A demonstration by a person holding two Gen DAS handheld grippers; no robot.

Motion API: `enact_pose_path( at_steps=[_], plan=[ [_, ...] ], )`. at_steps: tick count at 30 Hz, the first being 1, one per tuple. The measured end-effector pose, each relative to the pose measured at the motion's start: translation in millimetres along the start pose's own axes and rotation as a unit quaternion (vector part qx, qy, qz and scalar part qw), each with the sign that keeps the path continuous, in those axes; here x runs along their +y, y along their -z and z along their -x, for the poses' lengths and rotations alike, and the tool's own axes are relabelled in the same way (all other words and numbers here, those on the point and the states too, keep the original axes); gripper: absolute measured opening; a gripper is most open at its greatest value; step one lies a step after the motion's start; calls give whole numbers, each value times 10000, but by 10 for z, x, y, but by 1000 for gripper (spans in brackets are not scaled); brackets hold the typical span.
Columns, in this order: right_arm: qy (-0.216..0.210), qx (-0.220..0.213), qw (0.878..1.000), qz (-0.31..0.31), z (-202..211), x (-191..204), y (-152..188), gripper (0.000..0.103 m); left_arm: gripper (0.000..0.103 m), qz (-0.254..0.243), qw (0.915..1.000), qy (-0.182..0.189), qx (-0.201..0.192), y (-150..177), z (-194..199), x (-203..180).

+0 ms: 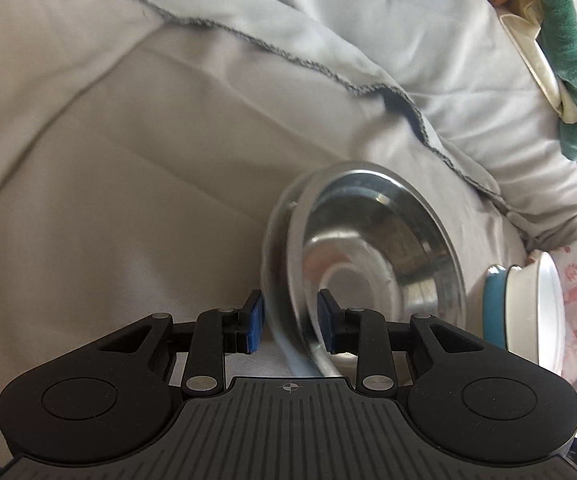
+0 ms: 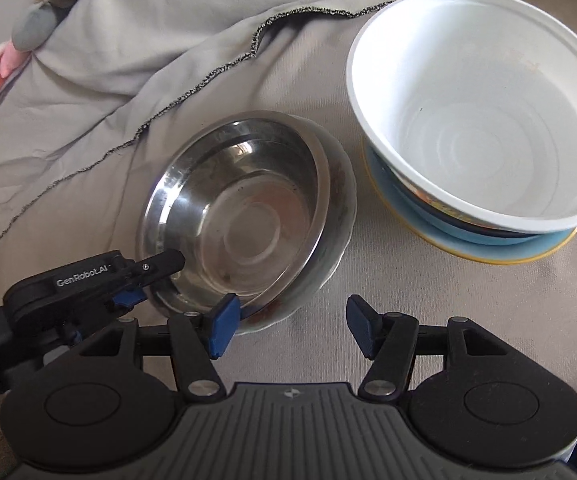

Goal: Organize plates and bowls

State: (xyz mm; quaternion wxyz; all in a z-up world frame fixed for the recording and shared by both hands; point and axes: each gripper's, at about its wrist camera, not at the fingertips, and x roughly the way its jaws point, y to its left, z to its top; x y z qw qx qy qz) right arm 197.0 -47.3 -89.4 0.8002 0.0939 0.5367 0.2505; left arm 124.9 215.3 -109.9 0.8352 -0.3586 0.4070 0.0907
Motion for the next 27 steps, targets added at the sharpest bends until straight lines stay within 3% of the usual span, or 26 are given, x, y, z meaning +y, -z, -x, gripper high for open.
enact_pose_path(
  at_steps=[9, 19, 22, 27],
  plan=[
    [-37, 25, 9997, 233, -196, 196, -58, 66, 30, -46, 10000, -16, -28, -146, -86, 26],
    [-248, 19, 9989, 400, -291, 221, -128, 66, 28, 240, 9997, 21, -96, -229, -114, 138],
    [-246, 14, 9986, 470, -269, 214, -142, 66, 28, 139, 9997, -137, -151, -209, -43, 83],
    [-265, -267, 9952, 904, -54, 217, -95, 66, 30, -214, 9962, -714, -458, -186, 159, -103]
  ],
)
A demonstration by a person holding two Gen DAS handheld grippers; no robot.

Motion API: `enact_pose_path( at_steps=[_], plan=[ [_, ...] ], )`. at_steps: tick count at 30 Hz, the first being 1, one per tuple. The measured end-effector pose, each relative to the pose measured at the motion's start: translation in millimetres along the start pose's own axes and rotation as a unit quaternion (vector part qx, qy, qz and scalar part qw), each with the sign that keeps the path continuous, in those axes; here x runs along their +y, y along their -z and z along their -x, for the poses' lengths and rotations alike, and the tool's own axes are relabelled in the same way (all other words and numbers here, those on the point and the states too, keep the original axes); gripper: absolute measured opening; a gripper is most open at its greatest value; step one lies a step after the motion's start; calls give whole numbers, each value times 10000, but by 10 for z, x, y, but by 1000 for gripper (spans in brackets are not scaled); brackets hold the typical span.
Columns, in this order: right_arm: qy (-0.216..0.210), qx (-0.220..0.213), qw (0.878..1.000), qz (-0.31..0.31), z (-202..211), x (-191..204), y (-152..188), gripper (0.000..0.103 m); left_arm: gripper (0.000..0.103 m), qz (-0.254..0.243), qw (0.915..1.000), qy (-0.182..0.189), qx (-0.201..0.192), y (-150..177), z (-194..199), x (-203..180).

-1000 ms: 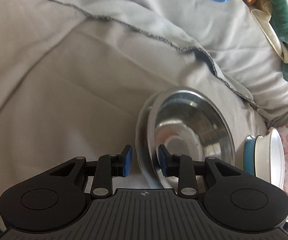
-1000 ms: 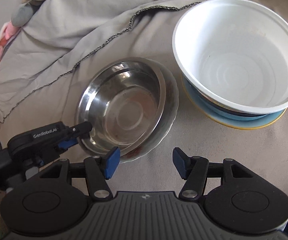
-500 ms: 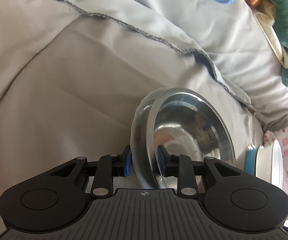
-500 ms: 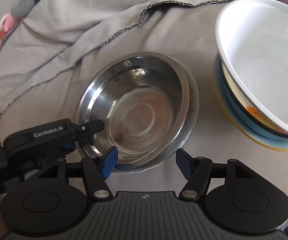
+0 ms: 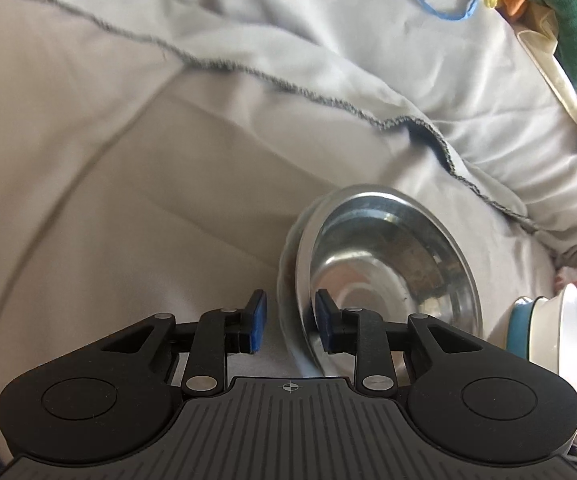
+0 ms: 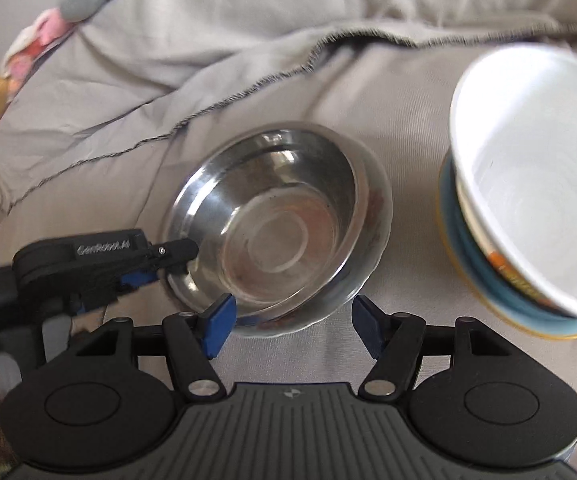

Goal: Organize plates and bowls

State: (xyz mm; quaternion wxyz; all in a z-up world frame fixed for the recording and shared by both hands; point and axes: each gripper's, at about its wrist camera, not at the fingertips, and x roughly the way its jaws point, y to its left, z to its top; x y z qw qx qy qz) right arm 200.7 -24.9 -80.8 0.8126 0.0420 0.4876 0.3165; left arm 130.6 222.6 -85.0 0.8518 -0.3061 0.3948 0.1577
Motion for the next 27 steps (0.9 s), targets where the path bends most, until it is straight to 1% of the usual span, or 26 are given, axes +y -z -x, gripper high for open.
enact_pose_path(
  at_steps=[4, 6, 8, 11, 12, 13, 15, 17, 19, 21, 24, 26, 27],
  plan=[
    [-10, -332, 9973, 662, 320, 23, 95, 66, 30, -230, 9984, -401, -313, 1, 237, -168],
    [12, -639, 9941, 880, 514, -9, 94, 66, 30, -270, 9976, -407, -500, 9, 378, -250],
    [-14, -967, 9919, 820, 728, -131, 31, 66, 30, -339, 9973, -172, -633, 25, 523, -361],
    [-104, -1384, 9893, 456, 1051, -428, -141, 66, 30, -550, 9958, 419, -598, 44, 646, -608],
    [-48, -1544, 9873, 376, 1150, -539, -185, 67, 30, -654, 9944, 624, -543, 62, 665, -720],
    [98, -1711, 9848, 295, 1243, -651, -221, 69, 30, -770, 9924, 829, -480, 81, 665, -843],
    [509, -1947, 9795, 100, 1338, -877, -288, 69, 30, -982, 9870, 1235, -316, 132, 623, -1098],
    [815, -2012, 9761, -104, 1344, -1105, -343, 69, 30, -1170, 9808, 1553, -132, 173, 547, -1328],
    [1002, -1990, 9743, -327, 1284, -1331, -390, 69, 30, -1392, 9766, 1636, -36, 218, 459, -1538],
    [1123, -1925, 9738, -460, 1204, -1492, -412, 69, 30, -1537, 9764, 1517, -5, 241, 371, -1691],
    [1172, -1794, 9755, -498, 1050, -1657, -427, 69, 30, -1552, 9784, 1365, 89, 222, 218, -1819],
    [1097, -1734, 9773, -528, 978, -1732, -440, 65, 30, -1550, 9798, 1257, 129, 209, 126, -1870],
    [1032, -1719, 9782, -536, 958, -1768, -442, 60, 30, -1540, 9806, 1205, 153, 204, 71, -1891]
  ],
)
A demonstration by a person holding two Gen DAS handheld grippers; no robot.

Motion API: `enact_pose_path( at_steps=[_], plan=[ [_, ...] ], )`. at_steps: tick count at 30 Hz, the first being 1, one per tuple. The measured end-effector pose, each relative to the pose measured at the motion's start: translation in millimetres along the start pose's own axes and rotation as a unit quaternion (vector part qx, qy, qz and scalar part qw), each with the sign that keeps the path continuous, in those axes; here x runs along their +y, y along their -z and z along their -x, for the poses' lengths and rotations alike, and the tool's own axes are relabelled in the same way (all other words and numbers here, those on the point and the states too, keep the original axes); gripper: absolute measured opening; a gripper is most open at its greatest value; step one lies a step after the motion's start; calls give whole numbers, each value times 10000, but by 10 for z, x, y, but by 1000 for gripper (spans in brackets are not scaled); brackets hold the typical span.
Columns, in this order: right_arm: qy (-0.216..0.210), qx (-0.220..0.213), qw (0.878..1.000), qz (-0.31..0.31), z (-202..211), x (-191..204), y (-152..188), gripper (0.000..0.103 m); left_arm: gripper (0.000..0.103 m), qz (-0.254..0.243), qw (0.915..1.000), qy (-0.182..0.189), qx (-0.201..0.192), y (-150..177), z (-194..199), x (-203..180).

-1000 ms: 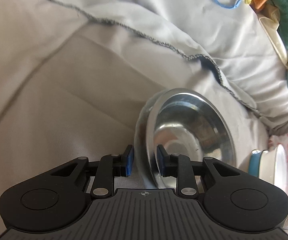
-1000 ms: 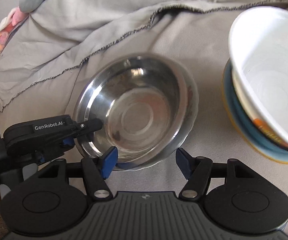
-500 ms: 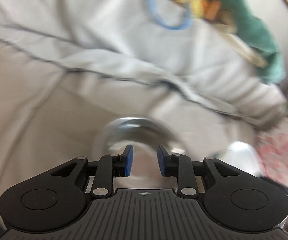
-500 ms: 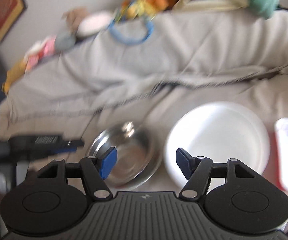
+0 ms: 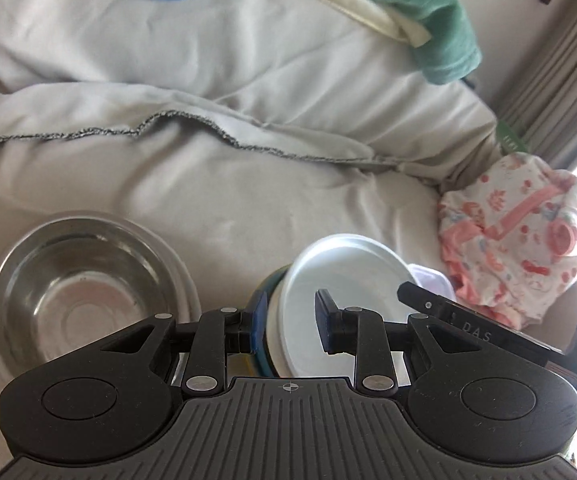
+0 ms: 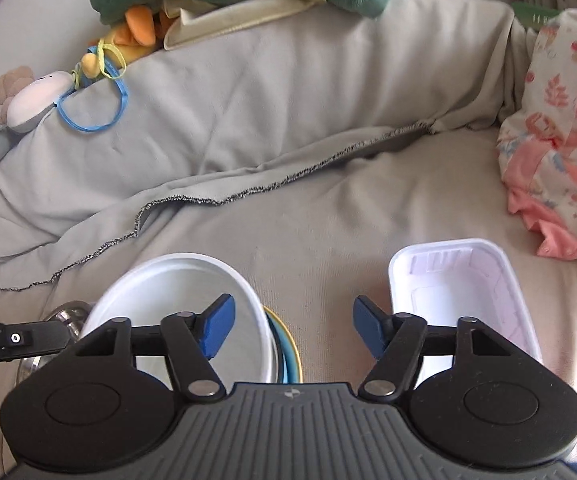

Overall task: Organize plates and bowls
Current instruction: 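Move both tools to the stacked bowls and grip their rims, then lift the bowl stack with both tools and carry it toward the steel basin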

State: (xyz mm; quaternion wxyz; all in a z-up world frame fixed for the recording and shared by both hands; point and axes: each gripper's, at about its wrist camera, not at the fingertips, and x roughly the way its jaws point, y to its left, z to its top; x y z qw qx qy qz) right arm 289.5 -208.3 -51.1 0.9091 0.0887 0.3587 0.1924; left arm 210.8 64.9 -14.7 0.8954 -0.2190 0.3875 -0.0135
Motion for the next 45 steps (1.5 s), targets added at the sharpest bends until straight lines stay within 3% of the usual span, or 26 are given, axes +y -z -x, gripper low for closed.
enact_pose_path(
  at_steps=[2, 8, 10, 11, 15, 21, 25, 29, 36, 42, 45],
  plan=[
    [-120, 22, 9999, -20, -76, -39, -26, 56, 30, 60, 9999, -48, 65, -49, -83, 17],
    [-286, 52, 9995, -113, -247, -124, -79, 56, 33, 265, 9993, -22, 250, -142, -257, 90],
    [-319, -5, 9995, -35, -246, -118, -49, 56, 40, 246, 9990, -82, 352, -113, -306, 98],
    [-373, 32, 9993, 7, -246, -115, -35, 56, 38, 256, 9987, -134, 414, -94, -333, 101],
    [-709, 610, 9956, -36, -352, -109, 77, 56, 36, 239, 9970, -320, 670, 23, -467, 129],
    [-1201, 1449, 9816, -334, -558, -84, 272, 58, 38, 256, 9942, -166, 1028, 192, -675, 114],
    [-1253, 1650, 9775, -396, -596, -70, 338, 58, 37, 293, 9939, -251, 1037, 255, -721, 99],
    [-1289, 1688, 9763, -416, -589, -61, 385, 58, 37, 629, 9917, -126, 1117, 305, -773, 172],
    [-1287, 1751, 9756, -317, -586, -12, 388, 61, 40, 806, 9895, 81, 1200, 357, -756, 258],
    [-973, 2464, 9642, -87, -665, 128, 246, 61, 40, 838, 9889, 134, 1216, 388, -656, 277],
    [-1009, 2743, 9561, -204, -690, 162, 201, 62, 40, 796, 9891, 77, 1238, 454, -546, 294]
  ],
)
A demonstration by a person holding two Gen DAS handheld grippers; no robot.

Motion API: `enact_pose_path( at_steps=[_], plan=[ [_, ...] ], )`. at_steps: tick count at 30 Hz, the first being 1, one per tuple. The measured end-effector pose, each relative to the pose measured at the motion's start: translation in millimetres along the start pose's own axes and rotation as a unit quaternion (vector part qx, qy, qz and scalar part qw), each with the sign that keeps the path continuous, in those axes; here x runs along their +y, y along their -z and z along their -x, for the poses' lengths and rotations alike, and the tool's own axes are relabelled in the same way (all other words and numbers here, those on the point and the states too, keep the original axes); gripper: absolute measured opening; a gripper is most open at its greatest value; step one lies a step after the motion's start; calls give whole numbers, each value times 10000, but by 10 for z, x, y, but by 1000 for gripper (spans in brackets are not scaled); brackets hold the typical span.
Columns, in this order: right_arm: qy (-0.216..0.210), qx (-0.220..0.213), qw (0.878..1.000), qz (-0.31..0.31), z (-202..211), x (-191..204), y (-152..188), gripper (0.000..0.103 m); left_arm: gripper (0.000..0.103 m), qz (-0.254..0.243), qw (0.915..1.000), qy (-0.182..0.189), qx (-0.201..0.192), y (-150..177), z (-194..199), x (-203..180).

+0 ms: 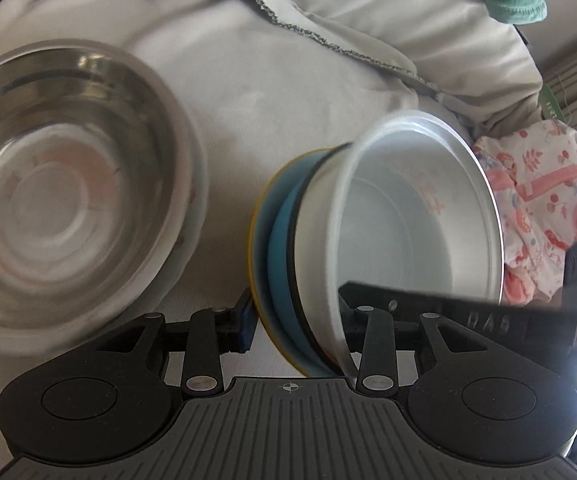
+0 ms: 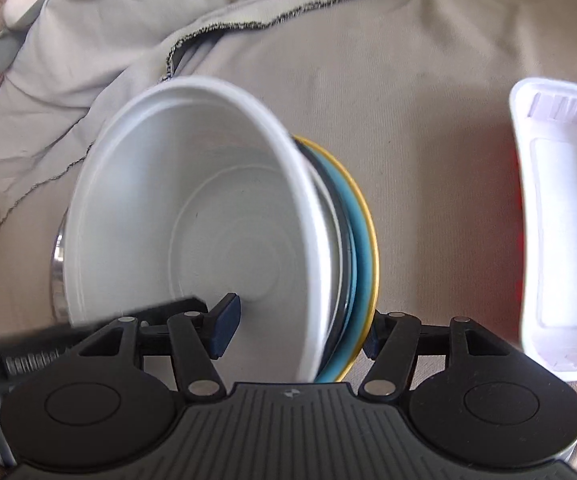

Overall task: Organize plates and bowls
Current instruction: 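Lift the bowl stack with both tools and carry it toward the steel basin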

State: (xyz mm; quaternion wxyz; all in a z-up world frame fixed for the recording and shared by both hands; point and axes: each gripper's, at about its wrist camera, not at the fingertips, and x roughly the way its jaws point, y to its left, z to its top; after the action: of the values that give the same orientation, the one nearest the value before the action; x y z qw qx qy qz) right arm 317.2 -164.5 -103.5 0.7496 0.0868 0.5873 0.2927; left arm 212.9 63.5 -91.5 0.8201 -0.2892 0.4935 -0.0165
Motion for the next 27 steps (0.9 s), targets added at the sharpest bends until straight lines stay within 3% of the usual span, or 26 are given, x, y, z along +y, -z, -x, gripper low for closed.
enact_pose_path(
  at_steps=[6, 10, 13, 17, 27],
  plan=[
    [-319, -107, 9981, 515, -45, 170, 264, 62, 42, 39, 9999, -153, -12, 239, 189, 145],
    [-631, -728, 9942, 478, -37, 32, 358, 64, 47, -44, 9999, -73, -58, 232, 180, 106],
    [-421, -1015, 9933, 357, 5, -42, 376, 64, 52, -247, 9994, -222, -103, 185, 136, 23],
    [-254, -1287, 9902, 484, 50, -17, 361, 68, 57, -72, 9998, -145, -120, 167, 97, 51],
    [68, -1232, 9883, 894, 21, 101, 482, 72, 56, -127, 9996, -139, -201, 251, 93, 52]
  ],
)
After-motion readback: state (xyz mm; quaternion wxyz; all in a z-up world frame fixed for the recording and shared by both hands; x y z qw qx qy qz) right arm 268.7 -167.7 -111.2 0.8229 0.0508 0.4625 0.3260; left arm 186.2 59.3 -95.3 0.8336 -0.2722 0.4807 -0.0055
